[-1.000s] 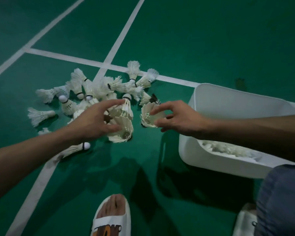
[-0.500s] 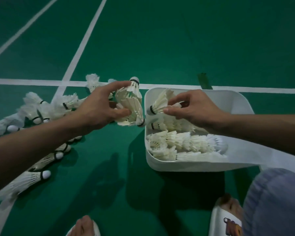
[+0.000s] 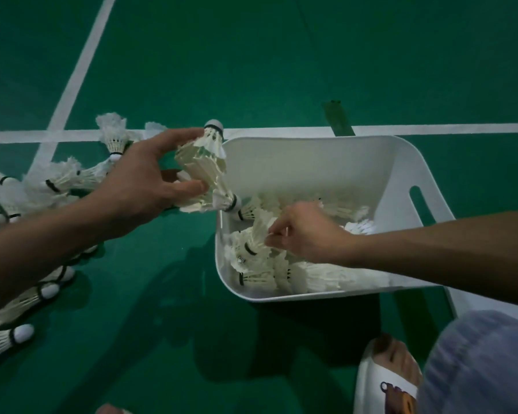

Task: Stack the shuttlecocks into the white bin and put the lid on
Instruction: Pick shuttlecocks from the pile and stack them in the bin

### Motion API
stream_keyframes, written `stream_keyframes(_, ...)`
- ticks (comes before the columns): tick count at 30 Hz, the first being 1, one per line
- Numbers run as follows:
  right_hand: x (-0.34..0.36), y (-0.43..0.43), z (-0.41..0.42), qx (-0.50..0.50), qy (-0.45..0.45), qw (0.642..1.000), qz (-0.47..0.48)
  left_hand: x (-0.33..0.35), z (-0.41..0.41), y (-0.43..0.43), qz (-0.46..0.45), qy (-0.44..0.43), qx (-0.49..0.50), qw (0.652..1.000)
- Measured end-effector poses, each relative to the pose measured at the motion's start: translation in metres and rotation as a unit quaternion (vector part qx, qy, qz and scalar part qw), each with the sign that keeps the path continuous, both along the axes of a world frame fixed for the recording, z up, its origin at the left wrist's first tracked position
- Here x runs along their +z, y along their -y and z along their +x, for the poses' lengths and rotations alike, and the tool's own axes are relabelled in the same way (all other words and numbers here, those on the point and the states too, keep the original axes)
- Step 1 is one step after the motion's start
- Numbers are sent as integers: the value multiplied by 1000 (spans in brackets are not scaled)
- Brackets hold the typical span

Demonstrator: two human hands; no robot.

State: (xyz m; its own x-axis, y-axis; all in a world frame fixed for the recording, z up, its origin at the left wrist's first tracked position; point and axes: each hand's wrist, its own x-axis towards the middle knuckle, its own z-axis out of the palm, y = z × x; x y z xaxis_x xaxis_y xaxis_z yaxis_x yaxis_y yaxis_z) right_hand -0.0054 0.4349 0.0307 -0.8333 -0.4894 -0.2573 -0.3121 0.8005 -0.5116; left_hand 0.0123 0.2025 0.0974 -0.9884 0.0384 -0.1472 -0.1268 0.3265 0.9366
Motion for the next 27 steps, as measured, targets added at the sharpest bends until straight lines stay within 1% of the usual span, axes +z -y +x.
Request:
stream_keyframes(5, -24, 23, 4, 85, -47, 992, 75, -5, -1, 3, 7, 4, -3, 1000)
stream_keyframes(8, -28, 30, 4, 114, -60, 988, 91, -5, -1, 5, 10, 1, -1, 1000)
stream_keyframes(11, -25, 23, -8, 97, -24, 991, 94, -5, 0, 5, 15, 4, -4, 1000)
stream_keyframes(13, -23, 13, -10, 117, 12, 987, 108, -5, -1, 4, 10, 5, -10, 1000)
stream_keyframes(16, -24, 2, 0, 137, 74, 982, 103, -4, -2, -1, -21, -3, -20, 1000)
stream_keyframes(20, -9, -8, 4, 98, 83, 987, 98, 2, -6, -9, -53, -28, -23, 998)
stream_keyframes(22, 6, -16, 1, 57, 70, 993, 75, 6, -9, -15, -61, -43, -29, 997)
stream_keyframes(23, 15, -20, 2, 20, 66, 997, 45, 7, -11, -19, -73, -52, -36, 995)
stream_keyframes(25, 32, -27, 5, -57, 45, 996, -48, 8, -16, -29, -110, -67, -52, 990)
stream_keyframes(27, 45, -32, 9, -92, -7, 986, -140, 8, -22, -40, -151, -79, -66, 983)
